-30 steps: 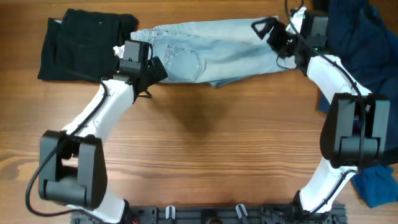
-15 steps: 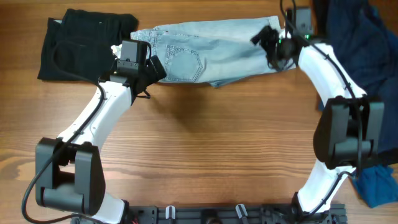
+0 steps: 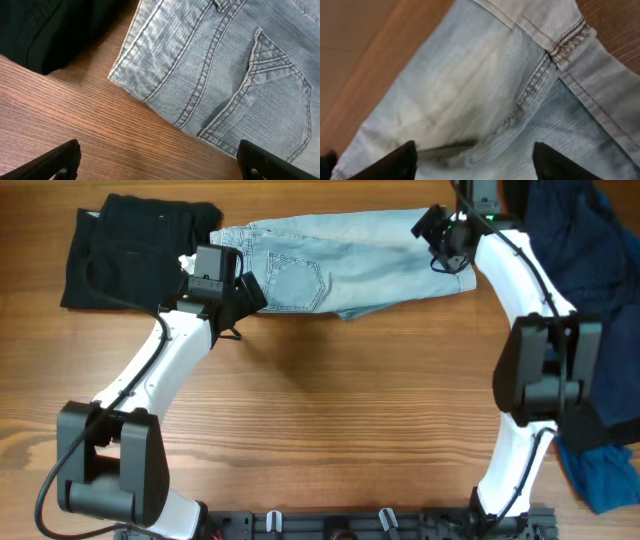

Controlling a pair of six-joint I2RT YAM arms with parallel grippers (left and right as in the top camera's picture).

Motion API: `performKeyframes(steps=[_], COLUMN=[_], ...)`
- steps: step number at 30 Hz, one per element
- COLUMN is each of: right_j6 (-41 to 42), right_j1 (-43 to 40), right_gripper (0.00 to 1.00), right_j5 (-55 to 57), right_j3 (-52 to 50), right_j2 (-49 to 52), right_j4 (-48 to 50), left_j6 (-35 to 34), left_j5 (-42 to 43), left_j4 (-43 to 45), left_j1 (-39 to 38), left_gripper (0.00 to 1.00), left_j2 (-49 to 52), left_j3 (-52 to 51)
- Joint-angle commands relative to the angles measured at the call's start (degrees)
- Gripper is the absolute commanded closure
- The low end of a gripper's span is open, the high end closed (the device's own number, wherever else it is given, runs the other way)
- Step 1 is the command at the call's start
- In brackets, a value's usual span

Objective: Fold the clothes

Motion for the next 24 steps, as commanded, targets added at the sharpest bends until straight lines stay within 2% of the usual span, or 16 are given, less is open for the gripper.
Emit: performKeyframes(steps=[1, 2, 7, 11, 14, 17, 24], right_j6=[0.3, 0.5, 0.5, 0.5, 0.4, 0.2, -5.9], right_j1=[0.2, 0.2, 1.2, 1.4, 1.5, 1.5, 1.4], right_gripper=[0.36, 0.45, 0.59, 0.61, 0.73, 0.95, 0.96], right_j5=[-0.9, -0.9, -0.9, -0.5, -0.5, -0.5, -2.6], right_j3=[0.3, 0.3, 0.3, 0.3, 0.3, 0.3, 2.5], right_j2=[1.9, 2.9, 4.8, 6.1, 7.6, 8.0, 8.0], right_j4=[0.9, 1.1, 1.1, 1.6, 1.6, 3.5, 14.2], left_j6=[1.1, 1.1, 1.1, 1.1, 1.1, 1.1, 1.1], left_j5=[0.3, 0.3, 0.3, 0.3, 0.3, 0.3, 0.3], left_j4=[0.0, 0.0, 0.0, 0.0, 0.0, 0.0, 0.0], left_j1=[-0.1, -0.1, -0.1, -0.1, -0.1, -0.1, -0.1], left_gripper=[0.00, 0.00, 0.00, 0.00, 0.00, 0.00, 0.00], left_j2=[-1.1, -1.0, -1.1, -1.0, -1.0, -1.1, -1.0], left_j3=[0.6, 0.6, 0.6, 0.6, 0.6, 0.6, 0.6])
